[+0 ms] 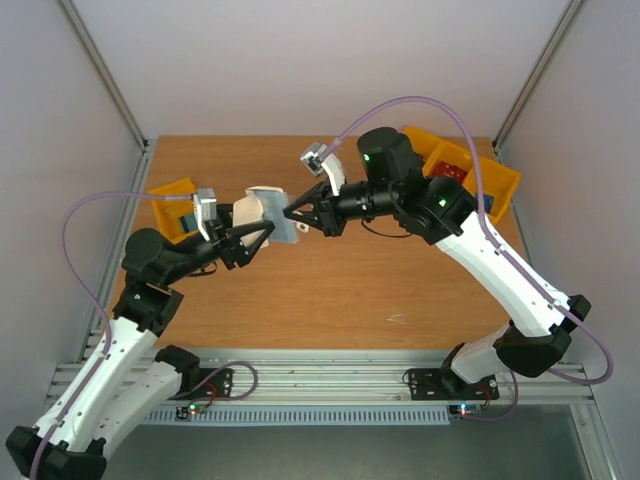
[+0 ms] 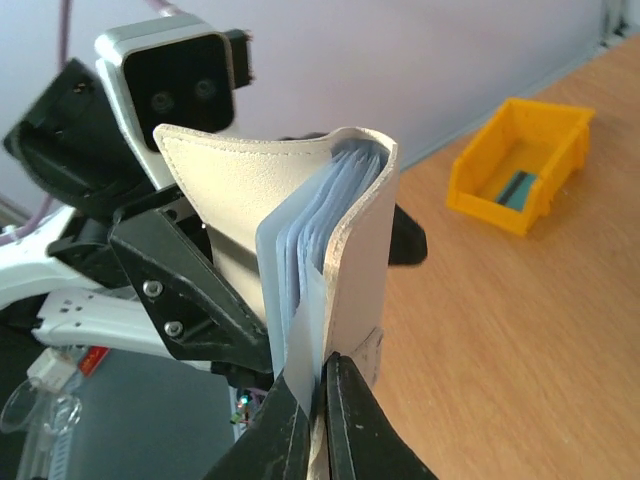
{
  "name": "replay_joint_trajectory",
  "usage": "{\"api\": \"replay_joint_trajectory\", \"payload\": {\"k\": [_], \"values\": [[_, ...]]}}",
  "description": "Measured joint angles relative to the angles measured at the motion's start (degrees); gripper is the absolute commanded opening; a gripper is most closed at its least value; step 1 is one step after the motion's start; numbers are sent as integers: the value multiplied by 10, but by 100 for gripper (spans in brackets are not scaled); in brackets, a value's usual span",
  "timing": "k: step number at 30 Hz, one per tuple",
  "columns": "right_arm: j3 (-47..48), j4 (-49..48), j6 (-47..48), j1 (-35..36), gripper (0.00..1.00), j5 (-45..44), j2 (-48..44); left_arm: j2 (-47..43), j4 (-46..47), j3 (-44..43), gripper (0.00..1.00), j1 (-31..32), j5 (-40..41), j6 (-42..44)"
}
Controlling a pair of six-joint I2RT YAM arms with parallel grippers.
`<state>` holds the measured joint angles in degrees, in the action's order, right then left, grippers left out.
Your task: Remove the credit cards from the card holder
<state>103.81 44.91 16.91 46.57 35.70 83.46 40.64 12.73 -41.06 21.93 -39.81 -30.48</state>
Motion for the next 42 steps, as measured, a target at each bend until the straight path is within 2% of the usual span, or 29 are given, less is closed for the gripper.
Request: {"api": "replay_joint_trajectory", "payload": {"k": [4,5,6,12,17,21,29,31,34,42], "values": [[-5,22,-26,3,1,-46,7,-2,-33,9,88,-1,37,36],[-5,28,-33,5,1,-63,9,-2,-37,12,96,-2,43,42],[-5,35,-39,9,1,-81,11,-2,-38,14,99,-3,48,48],[26,89,-60,57,1,-211,43,-4,-53,26,99,-4,58,68],[33,100,-67,89,1,-269,60,9,-49,36,98,-4,71,51],[35,110,-73,98,1,-291,62,15,-58,42,86,-4,86,37],[39,111,-71,97,1,-281,62,17,-68,42,79,-4,116,26],[39,111,-69,96,1,-280,62,16,-71,42,83,-5,123,23],[40,112,-68,95,1,-279,62,12,-69,47,98,-11,126,11],[87,122,-68,95,1,-271,84,11,-32,64,99,-16,78,-33]]}}
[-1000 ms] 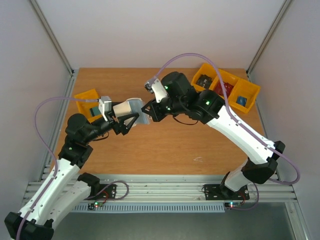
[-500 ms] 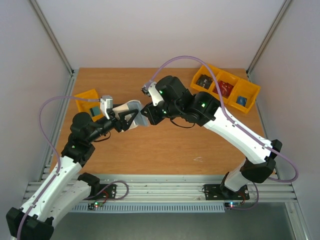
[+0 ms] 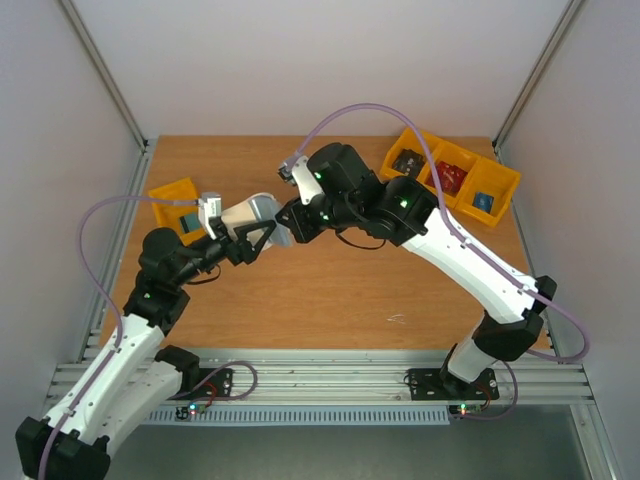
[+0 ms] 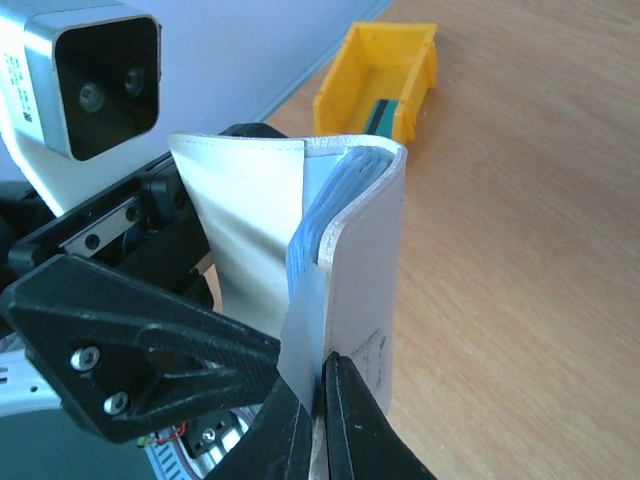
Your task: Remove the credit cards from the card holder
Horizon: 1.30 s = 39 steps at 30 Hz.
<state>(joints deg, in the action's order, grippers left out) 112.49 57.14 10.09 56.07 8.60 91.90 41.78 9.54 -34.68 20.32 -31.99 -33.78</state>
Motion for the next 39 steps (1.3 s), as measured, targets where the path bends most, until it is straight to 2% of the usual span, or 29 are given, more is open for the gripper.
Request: {"api": "replay_joint_trajectory", "payload": {"k": [3,6,8,9,16,17,22,23,24,26,28,32,33,39], "values": [[14,0,1,-2,1,1,17,2,5,0,97,-1,5,-14],[14,0,5,-4,1,1,24,3,2,0,73,-1,16,-28],[14,1,9,-5,1,3,24,3,5,1,45,-3,18,-30],[14,1,11,-6,1,3,23,2,7,1,38,-4,18,-30],[-10,-18,15,-31,1,78,2,1,8,3,5,-12,24,-25],[-15,-21,15,-38,1,89,-3,-1,8,3,1,-14,23,-25],[-46,-41,18,-70,1,153,-27,-9,10,4,0,-19,12,-24],[-49,-41,20,-76,1,163,-30,-10,12,4,1,-20,7,-24],[-51,-41,21,-82,1,172,-31,-10,13,4,11,-20,2,-24],[-54,-41,21,-93,1,184,-34,-11,14,4,50,-20,-4,-24],[-56,-41,21,-99,1,193,-36,-12,11,4,69,-21,-6,-18],[-56,-42,14,-108,1,199,-36,-12,-6,4,87,-23,0,-18],[-56,-42,12,-108,1,199,-36,-12,-7,4,97,-23,0,-16],[-39,-54,-8,-109,1,208,-21,-5,8,5,99,-21,-12,-18]]}}
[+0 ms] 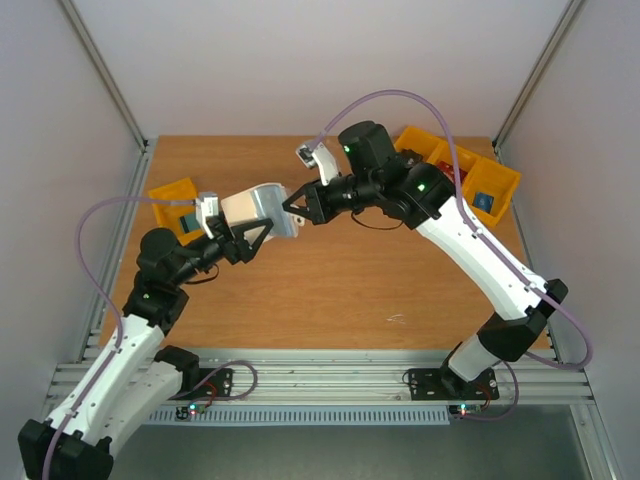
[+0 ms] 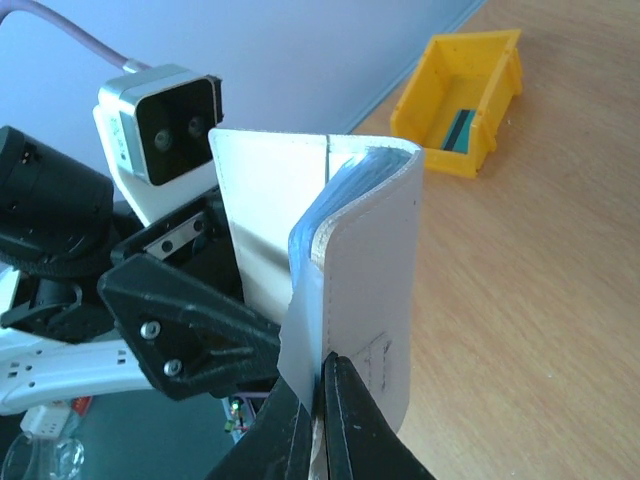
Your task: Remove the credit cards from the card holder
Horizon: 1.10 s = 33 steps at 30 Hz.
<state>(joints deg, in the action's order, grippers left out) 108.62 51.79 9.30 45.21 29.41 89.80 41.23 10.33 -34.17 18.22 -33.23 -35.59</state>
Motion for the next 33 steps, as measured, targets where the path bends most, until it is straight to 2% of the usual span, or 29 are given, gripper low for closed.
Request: {"api": "replay_joint_trajectory", "payload": {"k": [10,11,17,21,28,30,31,33], "values": [[32,-12,-7,14,1,12,57,28,28,-4,99,14,2,-1],[32,-13,-7,14,1,18,59,28,34,-4,97,14,0,-2],[32,-23,-6,17,1,53,60,27,59,-7,56,15,-32,-6],[33,-25,-2,16,1,64,60,22,67,-7,52,14,-42,-6],[15,-25,0,-2,1,80,48,14,59,-7,19,14,-51,4],[10,-22,3,-10,1,79,44,14,52,-7,7,14,-51,8],[10,-19,7,-14,3,78,44,14,48,-7,1,14,-51,11],[9,-13,17,-18,13,82,44,11,34,-7,0,14,-50,20]]}}
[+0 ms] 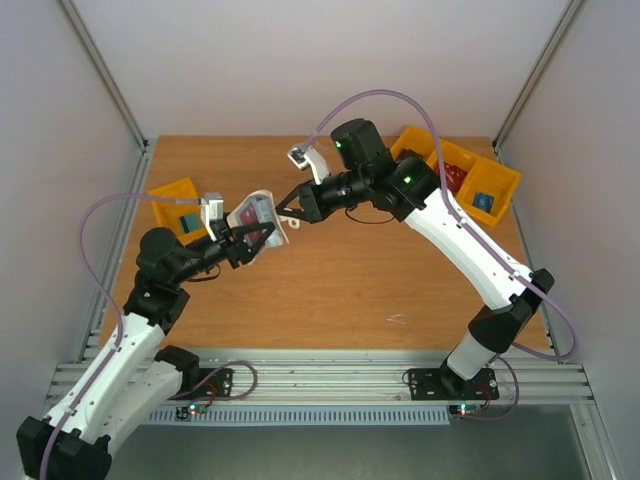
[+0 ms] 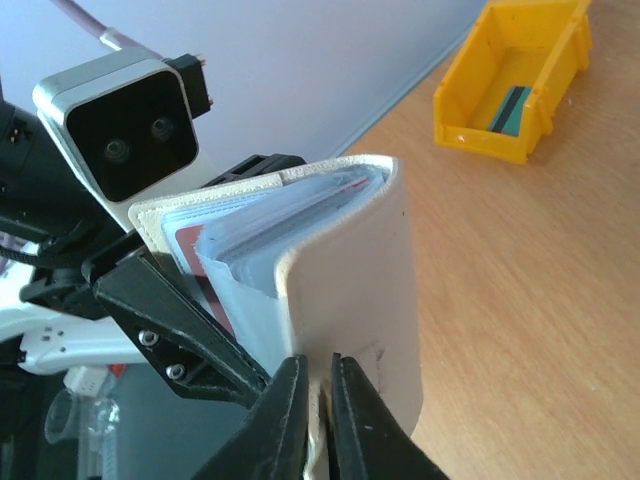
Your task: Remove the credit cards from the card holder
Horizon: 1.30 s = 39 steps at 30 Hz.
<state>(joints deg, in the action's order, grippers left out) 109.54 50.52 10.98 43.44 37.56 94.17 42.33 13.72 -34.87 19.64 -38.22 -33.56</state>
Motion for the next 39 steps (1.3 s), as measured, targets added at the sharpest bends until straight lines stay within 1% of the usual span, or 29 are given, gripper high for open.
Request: {"api": "replay_joint_trajectory", "payload": {"k": [3,5,6,11,15,22,23,24,27,29,30,31,33,34,35,36,39], "values": [[-7,-1,13,-2,40,11,0,-5,-37,-2,0,0,2,31],[-15,-7,20,3,52,9,0,-6,-65,-7,0,1,4,58],[-18,-11,22,9,55,7,0,-7,-78,-10,0,1,6,73],[-22,-35,19,47,62,-21,1,-7,-114,-19,0,1,18,113],[-20,-49,7,65,62,-64,9,-7,-124,-20,0,1,32,127],[-2,-34,-8,74,62,-174,48,-7,-138,-20,0,3,38,139],[1,-31,-10,74,61,-184,54,-7,-140,-20,0,4,38,140],[7,-25,-12,75,54,-191,60,-7,-144,-20,0,4,39,141],[30,-10,-14,80,21,-202,76,-7,-147,-20,0,4,42,144],[39,-7,-19,85,4,-201,79,-7,-148,-20,1,3,49,147],[39,-6,-19,87,2,-202,79,-7,-148,-20,9,3,54,148],[39,-1,-19,87,1,-212,79,-7,-148,-20,21,3,56,147],[39,5,-14,79,1,-200,79,-8,-146,-20,48,3,54,147],[38,5,-12,76,1,-192,78,-8,-145,-20,56,3,52,146],[37,6,-9,74,1,-187,76,-10,-146,-19,61,2,52,145],[31,5,-6,69,1,-179,70,-12,-143,-18,63,2,47,142],[12,5,-3,54,1,-146,51,-31,-139,-18,63,3,42,134]]}}
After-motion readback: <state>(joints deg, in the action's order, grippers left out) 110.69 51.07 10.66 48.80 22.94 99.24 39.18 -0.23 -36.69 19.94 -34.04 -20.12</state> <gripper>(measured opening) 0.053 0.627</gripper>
